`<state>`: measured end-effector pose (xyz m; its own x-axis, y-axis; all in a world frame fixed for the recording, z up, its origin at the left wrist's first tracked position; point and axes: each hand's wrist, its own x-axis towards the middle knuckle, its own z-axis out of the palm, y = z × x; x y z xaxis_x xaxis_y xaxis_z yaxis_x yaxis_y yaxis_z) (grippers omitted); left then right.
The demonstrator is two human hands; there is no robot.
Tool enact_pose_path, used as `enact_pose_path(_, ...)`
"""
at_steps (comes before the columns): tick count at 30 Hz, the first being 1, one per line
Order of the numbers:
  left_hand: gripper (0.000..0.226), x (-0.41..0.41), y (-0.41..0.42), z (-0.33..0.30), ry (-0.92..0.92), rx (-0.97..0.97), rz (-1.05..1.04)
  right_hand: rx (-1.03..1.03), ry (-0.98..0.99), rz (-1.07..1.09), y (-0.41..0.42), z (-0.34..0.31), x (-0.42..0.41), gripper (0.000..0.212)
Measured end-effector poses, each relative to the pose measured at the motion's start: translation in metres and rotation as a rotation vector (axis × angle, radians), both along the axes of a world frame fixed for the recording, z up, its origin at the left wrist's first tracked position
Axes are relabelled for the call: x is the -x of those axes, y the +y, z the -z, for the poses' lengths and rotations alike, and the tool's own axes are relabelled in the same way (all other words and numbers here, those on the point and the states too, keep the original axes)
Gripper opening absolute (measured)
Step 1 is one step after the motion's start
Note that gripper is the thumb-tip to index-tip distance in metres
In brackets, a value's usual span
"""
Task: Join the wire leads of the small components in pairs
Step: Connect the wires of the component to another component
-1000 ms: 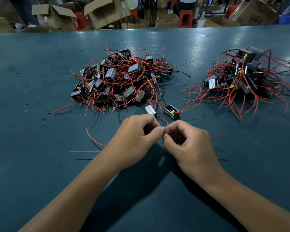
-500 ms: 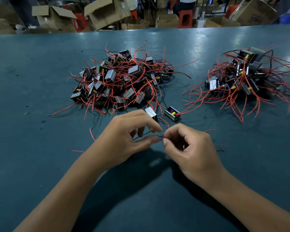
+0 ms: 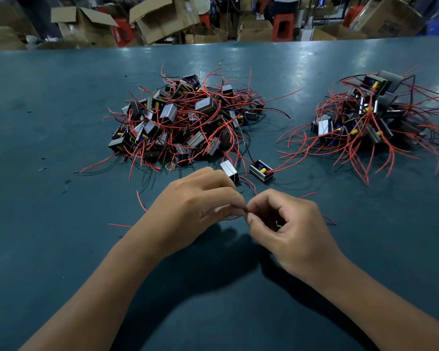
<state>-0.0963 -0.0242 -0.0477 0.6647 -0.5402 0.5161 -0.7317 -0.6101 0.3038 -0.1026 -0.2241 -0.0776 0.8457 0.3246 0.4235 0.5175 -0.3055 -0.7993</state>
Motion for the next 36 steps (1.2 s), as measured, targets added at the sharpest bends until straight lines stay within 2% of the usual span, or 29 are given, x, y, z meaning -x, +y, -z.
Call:
enact_pose_path(12,0.017,0.010,-0.018,0.002,0.252,0.087,-0.136,0.049,-0.124,0.143,0.004,0.003,0.001,0.005)
enact_pose_path(14,0.017,0.012,-0.022,0.002,0.381,0.199,-0.186,0.057,-0.138,0.156,0.004,0.003,0.001,0.005)
enact_pose_path(17,0.022,0.011,-0.030,0.005,0.721,0.489,-0.290,0.098,-0.196,0.162,0.005,0.003,0.003,0.005)
enact_pose_path(19,0.025,0.011,-0.031,0.006,0.860,0.587,-0.318,0.110,-0.213,0.160,0.004,0.003,0.003,0.005)
enact_pose_path(21,0.029,0.013,-0.025,0.004,0.797,0.561,-0.243,0.088,-0.180,0.155,0.002,0.003,0.002,0.004)
enact_pose_path(27,0.006,0.009,0.000,-0.004,0.461,0.231,-0.043,0.045,-0.130,0.138,0.001,0.001,0.001,0.006)
enact_pose_path(30,0.007,0.008,0.000,-0.004,0.366,0.183,0.025,0.023,-0.107,0.127,0.000,0.001,0.000,0.006)
enact_pose_path(33,0.010,0.004,0.002,0.000,0.176,0.126,0.016,0.021,-0.098,0.114,0.000,0.000,0.000,0.006)
enact_pose_path(36,0.011,0.000,0.002,0.003,0.104,0.170,0.011,0.012,-0.088,0.095,0.000,0.000,0.000,0.005)
